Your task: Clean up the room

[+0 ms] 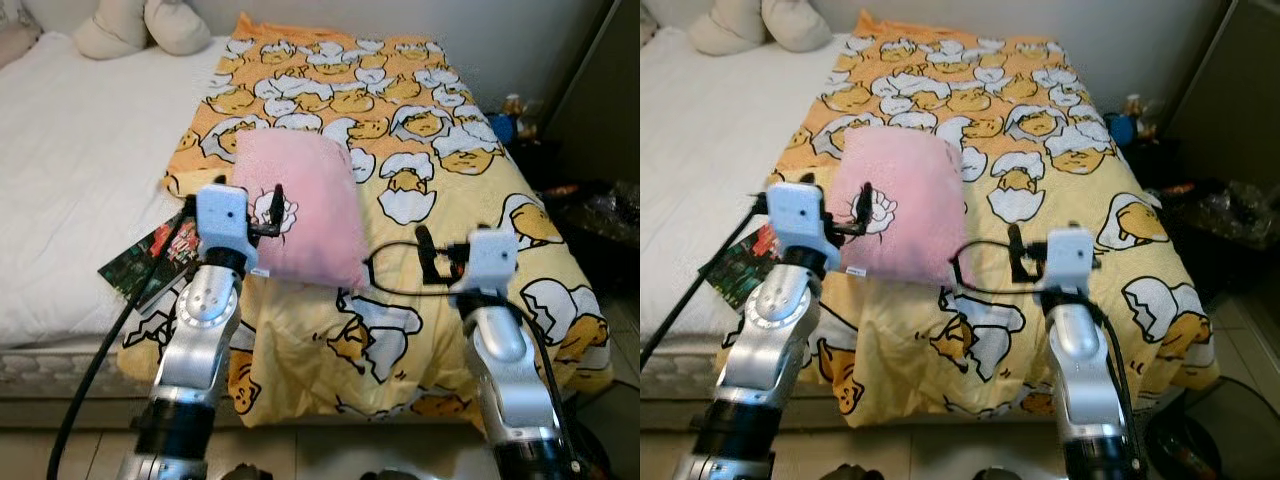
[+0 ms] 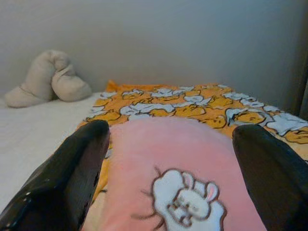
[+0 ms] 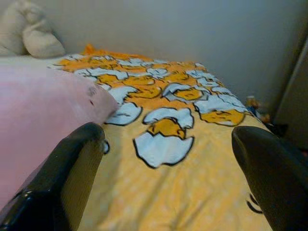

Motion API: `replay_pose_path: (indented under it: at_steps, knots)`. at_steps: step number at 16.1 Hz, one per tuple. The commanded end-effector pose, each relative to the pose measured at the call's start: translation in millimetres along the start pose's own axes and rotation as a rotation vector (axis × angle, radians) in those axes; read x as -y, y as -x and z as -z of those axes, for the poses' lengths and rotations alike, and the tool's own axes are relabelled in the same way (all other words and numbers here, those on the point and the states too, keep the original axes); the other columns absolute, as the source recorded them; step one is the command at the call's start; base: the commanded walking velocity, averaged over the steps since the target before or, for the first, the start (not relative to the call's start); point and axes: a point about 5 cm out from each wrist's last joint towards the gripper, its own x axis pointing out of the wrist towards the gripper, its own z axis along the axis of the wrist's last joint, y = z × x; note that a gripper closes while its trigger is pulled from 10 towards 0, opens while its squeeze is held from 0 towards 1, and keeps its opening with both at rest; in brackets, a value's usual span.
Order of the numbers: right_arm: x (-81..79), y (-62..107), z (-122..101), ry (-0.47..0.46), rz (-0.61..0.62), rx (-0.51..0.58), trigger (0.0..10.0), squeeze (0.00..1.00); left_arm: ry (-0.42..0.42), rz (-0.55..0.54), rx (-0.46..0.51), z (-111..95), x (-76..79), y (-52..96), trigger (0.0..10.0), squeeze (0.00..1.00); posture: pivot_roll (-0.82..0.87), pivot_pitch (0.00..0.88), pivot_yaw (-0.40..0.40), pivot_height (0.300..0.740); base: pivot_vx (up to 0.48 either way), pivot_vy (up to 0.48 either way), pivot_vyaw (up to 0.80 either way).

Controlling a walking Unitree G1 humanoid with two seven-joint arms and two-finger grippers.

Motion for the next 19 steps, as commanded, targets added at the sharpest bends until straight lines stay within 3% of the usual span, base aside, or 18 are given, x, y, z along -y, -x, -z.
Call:
replay_pose_path:
  at_steps: [1, 3, 5, 7, 9, 11, 12, 14, 15, 16, 17, 18, 19]
  knots:
    - [4.1, -4.9, -3.6, -0.023, 0.009, 0.007, 10.0, 0.00, -0.007, -0.034, -0.017, 0.3, -2.4, 2.4, 10.0, 0.00, -0.01, 0.000, 0.003, 0.740, 0.446, 0.000, 0.00]
    - [4.7, -12.5, -7.4, -0.022, -0.001, 0.024, 10.0, 0.00, -0.015, -0.064, 0.004, -5.2, -0.1, 1.9, 10.0, 0.00, -0.01, 0.000, 0.004, 0.740, 0.446, 0.000, 0.00]
    - [4.9, -17.2, -9.7, -0.023, -0.004, 0.029, 10.0, 0.00, -0.048, -0.027, 0.048, -13.6, 8.1, -0.7, 10.0, 0.00, -0.01, 0.000, 0.000, 0.740, 0.446, 0.000, 0.00]
    - [1.8, -18.8, -9.9, -0.024, -0.016, 0.029, 10.0, 0.00, -0.051, -0.042, 0.083, -22.7, 5.8, -7.7, 10.0, 0.00, -0.01, 0.000, -0.002, 0.740, 0.446, 0.000, 0.00]
    - [1.5, -19.8, -10.1, -0.026, -0.014, 0.029, 10.0, 0.00, -0.117, -0.027, 0.155, -35.2, 4.8, -12.1, 10.0, 0.00, -0.01, 0.000, 0.000, 0.740, 0.446, 0.000, 0.00]
    - [2.2, -21.8, -11.9, -0.032, -0.010, 0.035, 10.0, 0.00, -0.081, -0.054, 0.160, -43.3, -4.0, -22.7, 10.0, 0.00, -0.02, 0.000, 0.002, 0.740, 0.454, 0.000, 0.00]
    - [4.2, -23.4, -13.3, -0.044, 0.000, 0.037, 10.0, 0.00, -0.068, -0.070, 0.148, -43.8, -6.1, -25.9, 10.0, 0.00, -0.02, 0.000, 0.002, 0.740, 0.454, 0.000, 0.00]
    - [14.4, -39.3, -25.3, -0.183, 0.044, 0.009, 10.0, 0.00, -0.077, -0.108, -0.014, -29.3, -24.7, -50.2, 10.0, 0.00, -0.02, 0.000, 0.004, 0.740, 0.000, 0.000, 0.00]
    - [14.4, -39.3, -25.3, -0.183, 0.044, 0.009, 10.0, 0.00, -0.077, -0.108, -0.014, -29.3, -24.7, -50.2, 10.0, 0.00, -0.02, 0.000, 0.004, 0.740, 0.000, 0.000, 0.00]
    - [20.2, -51.0, -35.0, -0.231, 0.057, 0.009, 10.0, 0.00, -0.042, -0.122, -0.063, -27.8, -41.8, -64.4, 10.0, 0.00, -0.03, 0.000, 0.002, 0.740, 0.000, 0.000, 0.00]
    - [28.4, -66.7, -51.6, -0.252, 0.057, 0.047, 10.0, 0.00, 0.054, -0.119, -0.089, -38.5, -62.7, -84.2, 10.0, 0.00, -0.04, 0.000, 0.008, 0.740, 0.000, 0.000, 0.00]
    - [30.1, -70.4, -53.7, -0.284, 0.058, 0.044, 10.0, 0.00, 0.073, -0.108, -0.123, -38.4, -66.0, -88.9, 10.0, 0.00, -0.04, 0.000, 0.014, 0.740, 0.000, 0.000, 0.00]
    - [28.9, -76.3, -49.3, -0.373, 0.033, -0.009, 10.0, 0.00, 0.122, -0.102, -0.169, -36.6, -70.3, -93.4, 10.0, 0.00, -0.04, 0.000, 0.017, 0.740, 0.000, 0.000, 0.00]
